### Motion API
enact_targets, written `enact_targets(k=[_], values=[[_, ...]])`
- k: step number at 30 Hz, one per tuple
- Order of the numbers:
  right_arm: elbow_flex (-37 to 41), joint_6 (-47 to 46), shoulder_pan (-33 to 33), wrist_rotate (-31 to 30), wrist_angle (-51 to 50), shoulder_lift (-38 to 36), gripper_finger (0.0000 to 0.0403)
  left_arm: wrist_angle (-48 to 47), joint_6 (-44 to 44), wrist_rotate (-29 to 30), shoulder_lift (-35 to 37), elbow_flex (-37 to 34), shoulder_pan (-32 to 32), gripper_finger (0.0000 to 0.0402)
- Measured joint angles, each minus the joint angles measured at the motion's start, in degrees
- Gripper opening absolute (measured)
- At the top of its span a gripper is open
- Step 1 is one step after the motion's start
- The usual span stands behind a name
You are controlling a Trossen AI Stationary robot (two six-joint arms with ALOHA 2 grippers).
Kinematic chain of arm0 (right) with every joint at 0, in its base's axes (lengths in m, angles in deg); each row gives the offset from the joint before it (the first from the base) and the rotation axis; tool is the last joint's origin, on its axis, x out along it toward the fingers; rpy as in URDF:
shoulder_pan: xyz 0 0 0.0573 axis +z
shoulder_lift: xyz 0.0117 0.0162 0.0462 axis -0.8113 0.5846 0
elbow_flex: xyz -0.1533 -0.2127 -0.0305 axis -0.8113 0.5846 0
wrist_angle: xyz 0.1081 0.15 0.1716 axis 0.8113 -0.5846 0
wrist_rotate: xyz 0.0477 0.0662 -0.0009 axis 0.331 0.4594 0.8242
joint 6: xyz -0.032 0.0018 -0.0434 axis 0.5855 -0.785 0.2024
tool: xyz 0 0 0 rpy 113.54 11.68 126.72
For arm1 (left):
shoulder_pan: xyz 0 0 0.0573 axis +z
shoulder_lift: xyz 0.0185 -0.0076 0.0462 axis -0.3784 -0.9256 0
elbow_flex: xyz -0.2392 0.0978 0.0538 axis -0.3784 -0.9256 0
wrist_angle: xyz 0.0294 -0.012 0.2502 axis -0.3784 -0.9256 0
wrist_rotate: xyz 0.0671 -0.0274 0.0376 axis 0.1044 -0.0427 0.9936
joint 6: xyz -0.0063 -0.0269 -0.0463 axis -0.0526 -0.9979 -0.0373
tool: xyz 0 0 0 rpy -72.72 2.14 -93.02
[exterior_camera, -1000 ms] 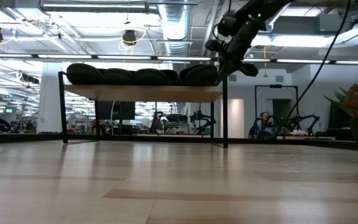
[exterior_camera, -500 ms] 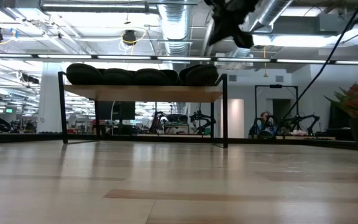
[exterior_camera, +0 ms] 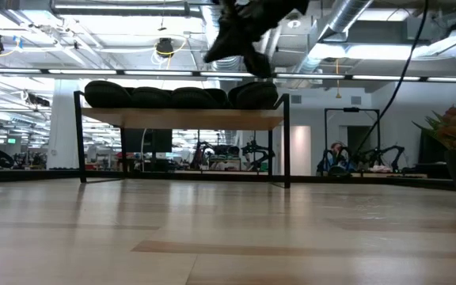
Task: Pick and place slides into the shelf
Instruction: Adjust the black slippers on the shelf
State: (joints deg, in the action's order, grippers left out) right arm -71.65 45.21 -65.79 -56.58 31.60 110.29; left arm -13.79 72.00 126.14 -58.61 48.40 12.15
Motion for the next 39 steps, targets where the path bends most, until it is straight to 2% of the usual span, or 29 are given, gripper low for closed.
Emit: enact_targets(k=[9,14,20,31,39], values=[[-11.55,2.06,2.56,2.45,1.25,8.06,0.0,0.02,-0.65,-1.0,0.0,0.0,0.0,0.0029],[-18.76,4.97,3.39,3.35,-5.05,12.89,0.0,0.02,-0.67,-1.02,0.0,0.0,-0.01,0.0029],[-24.12,8.37,2.73,0.65,-13.24,17.48,0.0,0.02,-0.69,-1.0,0.0,0.0,-0.01,0.0029],[-24.76,10.07,2.81,-2.66,-17.63,17.68,0.0,0.02,-1.22,-1.0,0.0,0.0,-0.02,0.0029],[-24.76,10.83,2.8,-8.64,-23.8,17.66,0.0,0.02,-1.5,-1.0,0.0,0.0,-0.01,0.0029]])
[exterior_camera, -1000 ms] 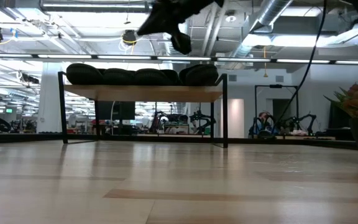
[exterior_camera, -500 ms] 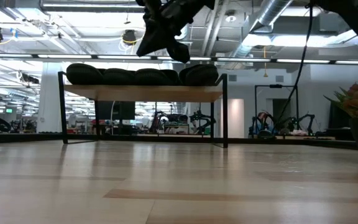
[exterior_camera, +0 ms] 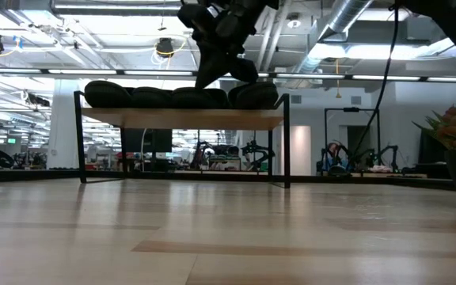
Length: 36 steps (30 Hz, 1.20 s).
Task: Pick and place slides into the shelf
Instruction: Adjust the black slippers on the shelf
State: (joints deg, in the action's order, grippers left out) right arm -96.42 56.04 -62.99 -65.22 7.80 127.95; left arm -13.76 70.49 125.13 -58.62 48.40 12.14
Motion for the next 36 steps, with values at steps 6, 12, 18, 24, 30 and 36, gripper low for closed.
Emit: enact_targets(k=[6,12,18,24,30,36], values=[[0.0,-0.03,-0.55,-3.6,-1.75,-0.63,0.0,-0.02,-0.34,-0.23,0.0,0.0,-0.01,0.0029],[0.0,-0.09,-1.14,-5.87,-3.77,-0.9,0.0,-0.04,-0.44,-0.25,0.0,0.0,0.01,0.0029],[0.0,-0.18,-1.19,-8.67,-4.48,-0.92,0.0,-0.21,-0.44,-0.26,0.0,0.0,0.01,0.0029],[-4.49,0.79,-1.25,-13.31,-4.61,-0.92,0.0,-0.44,-0.79,-0.3,0.0,0.01,0.0,0.0029],[-11.08,3.14,-3.15,-14.42,-4.52,-1.01,0.0,-0.44,-0.79,-0.3,0.0,0.0,0.0,0.0029],[-11.52,3.89,-5.04,-13.79,-5.96,-1.01,0.0,-0.44,-0.79,-0.32,0.0,0.0,0.01,0.0029]])
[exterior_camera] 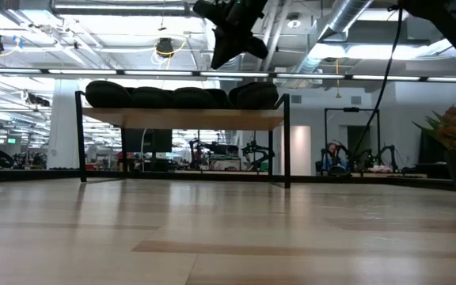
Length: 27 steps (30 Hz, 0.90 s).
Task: Pick and place slides into the shelf
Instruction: Adjust the black slippers on the shelf
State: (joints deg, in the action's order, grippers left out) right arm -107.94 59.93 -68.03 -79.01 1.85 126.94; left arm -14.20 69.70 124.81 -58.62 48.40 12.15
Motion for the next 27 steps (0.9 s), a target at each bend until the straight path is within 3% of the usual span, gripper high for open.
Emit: enact_targets(k=[27], values=[[1.38,1.79,0.6,-1.86,-2.46,2.86,0.0,0.02,-0.69,0.11,-0.15,0.0,0.0,0.0029]])
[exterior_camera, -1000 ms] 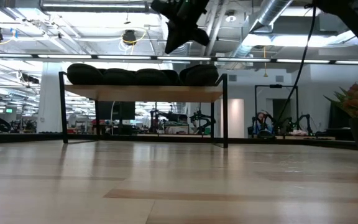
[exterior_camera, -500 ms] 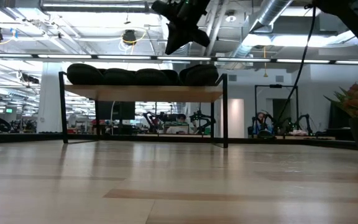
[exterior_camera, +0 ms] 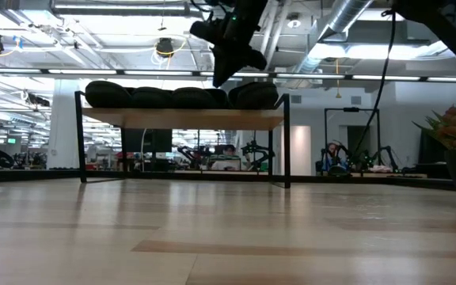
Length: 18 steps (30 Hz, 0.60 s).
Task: Pick and place slides into the shelf
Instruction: Adjust the black slippers on the shelf
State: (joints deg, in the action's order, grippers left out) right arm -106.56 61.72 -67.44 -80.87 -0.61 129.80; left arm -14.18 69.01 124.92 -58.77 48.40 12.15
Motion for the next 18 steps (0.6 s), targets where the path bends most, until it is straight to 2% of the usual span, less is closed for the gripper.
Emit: enact_targets(k=[4,11,18], values=[[-0.22,0.13,0.0,-1.03,0.96,0.63,0.0,0.0,-0.29,0.0,0.0,0.0,0.0,0.0029],[-0.12,0.13,-0.44,-2.01,-4.02,0.73,0.0,0.0,-1.09,-0.1,0.0,0.0,-0.02,0.0029],[-0.11,0.11,-0.42,-5.81,-7.88,0.73,0.0,0.0,-1.12,-0.28,0.0,0.0,0.0,0.0029]])
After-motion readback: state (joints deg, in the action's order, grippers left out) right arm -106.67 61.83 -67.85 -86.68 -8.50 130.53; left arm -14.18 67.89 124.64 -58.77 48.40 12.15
